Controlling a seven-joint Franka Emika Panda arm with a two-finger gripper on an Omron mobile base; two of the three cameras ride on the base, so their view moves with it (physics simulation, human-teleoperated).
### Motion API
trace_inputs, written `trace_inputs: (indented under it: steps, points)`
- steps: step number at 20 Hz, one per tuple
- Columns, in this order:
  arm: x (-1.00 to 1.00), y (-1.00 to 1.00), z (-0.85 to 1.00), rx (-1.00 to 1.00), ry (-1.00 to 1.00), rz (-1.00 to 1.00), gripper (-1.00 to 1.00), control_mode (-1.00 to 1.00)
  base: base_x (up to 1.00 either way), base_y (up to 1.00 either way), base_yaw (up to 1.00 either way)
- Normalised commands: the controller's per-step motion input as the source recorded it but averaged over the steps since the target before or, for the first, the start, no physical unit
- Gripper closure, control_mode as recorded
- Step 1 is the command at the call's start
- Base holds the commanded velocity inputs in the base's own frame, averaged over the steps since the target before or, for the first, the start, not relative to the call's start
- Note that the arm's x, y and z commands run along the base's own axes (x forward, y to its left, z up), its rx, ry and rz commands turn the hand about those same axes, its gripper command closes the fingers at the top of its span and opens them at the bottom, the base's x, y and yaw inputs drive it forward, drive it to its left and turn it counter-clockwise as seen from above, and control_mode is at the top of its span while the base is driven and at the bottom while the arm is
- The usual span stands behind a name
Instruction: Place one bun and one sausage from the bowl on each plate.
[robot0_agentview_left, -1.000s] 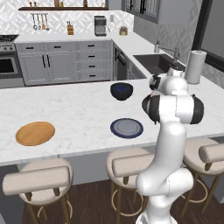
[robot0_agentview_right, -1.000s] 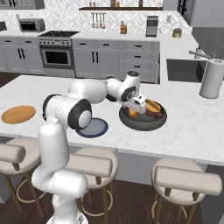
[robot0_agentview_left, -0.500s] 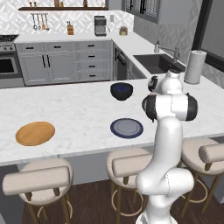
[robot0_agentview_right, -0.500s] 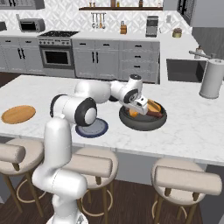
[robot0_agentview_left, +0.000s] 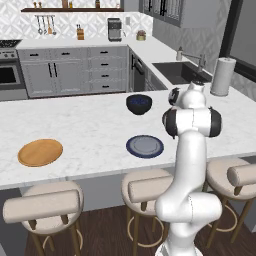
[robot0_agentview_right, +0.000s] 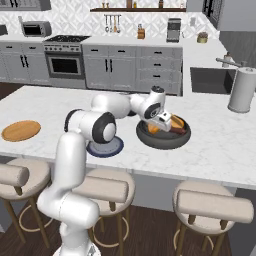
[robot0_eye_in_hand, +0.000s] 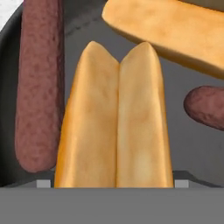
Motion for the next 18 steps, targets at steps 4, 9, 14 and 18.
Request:
trace_inputs:
  steps: [4,9,14,18]
  points:
    - [-0.04,0.10,-0.04,0.00,-0.05,0.05,1.00,-1.00,0.00,0.00,0.00]
    - [-0.83,0.13,0.56,0.00,-0.12,0.10,1.00,-1.00,0.00,0.00,0.00]
    - [-0.99,0.61,0.47,-0.06,-0.11,0.12,1.00,-1.00,0.00,0.00,0.00]
    - [-1.00,0.91,0.50,-0.09,-0.21,0.18,1.00,-1.00,0.00,0.00,0.00]
